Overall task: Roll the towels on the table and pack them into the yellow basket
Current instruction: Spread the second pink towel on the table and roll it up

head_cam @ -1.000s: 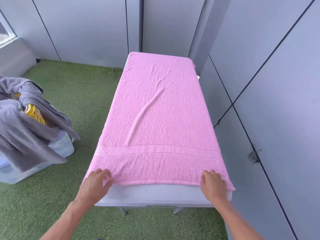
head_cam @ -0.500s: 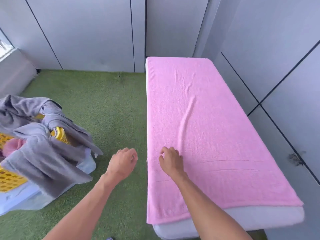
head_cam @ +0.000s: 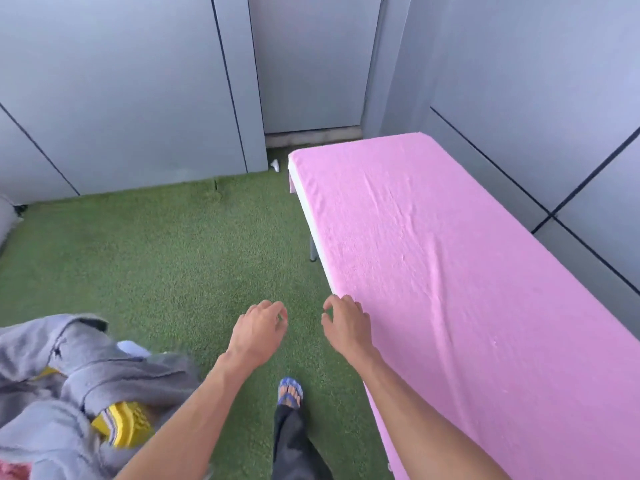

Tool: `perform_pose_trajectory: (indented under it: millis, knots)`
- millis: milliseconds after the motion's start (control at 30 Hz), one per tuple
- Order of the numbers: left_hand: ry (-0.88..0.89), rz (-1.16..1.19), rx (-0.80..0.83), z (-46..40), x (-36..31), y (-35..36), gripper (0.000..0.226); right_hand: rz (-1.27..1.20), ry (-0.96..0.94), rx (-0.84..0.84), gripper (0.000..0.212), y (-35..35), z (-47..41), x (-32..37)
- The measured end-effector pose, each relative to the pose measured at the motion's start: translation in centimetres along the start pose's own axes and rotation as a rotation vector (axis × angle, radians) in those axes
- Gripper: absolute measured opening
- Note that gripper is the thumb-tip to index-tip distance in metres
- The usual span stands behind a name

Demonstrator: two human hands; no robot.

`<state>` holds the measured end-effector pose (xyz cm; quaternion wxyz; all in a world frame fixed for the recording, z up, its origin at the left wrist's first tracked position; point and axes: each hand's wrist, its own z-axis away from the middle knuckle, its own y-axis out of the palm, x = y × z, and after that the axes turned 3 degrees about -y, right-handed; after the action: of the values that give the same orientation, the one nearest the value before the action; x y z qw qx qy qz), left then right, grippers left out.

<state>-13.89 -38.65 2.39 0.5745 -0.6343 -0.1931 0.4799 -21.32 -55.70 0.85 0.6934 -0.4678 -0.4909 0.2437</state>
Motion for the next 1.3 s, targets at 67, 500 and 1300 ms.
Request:
perform_pose_trajectory:
  millis: [67,500,1300]
  knots:
    - [0.024,-0.011,0.018,-6.2,1.4,-1.5,0.019,-0.007,0.032,-0.022,0.017,0.1,-5.4,0.7]
    - [0.197,-0.122,0.030,-41.2,5.5,-7.9,0.026,0.033,0.232,-0.032,0.030,-2.1,-33.5,4.4]
    - [0.722,-0.196,0.325,-71.3,12.9,-8.1,0.017,0.143,0.444,0.028,0.013,3.4,-53.5,11.5]
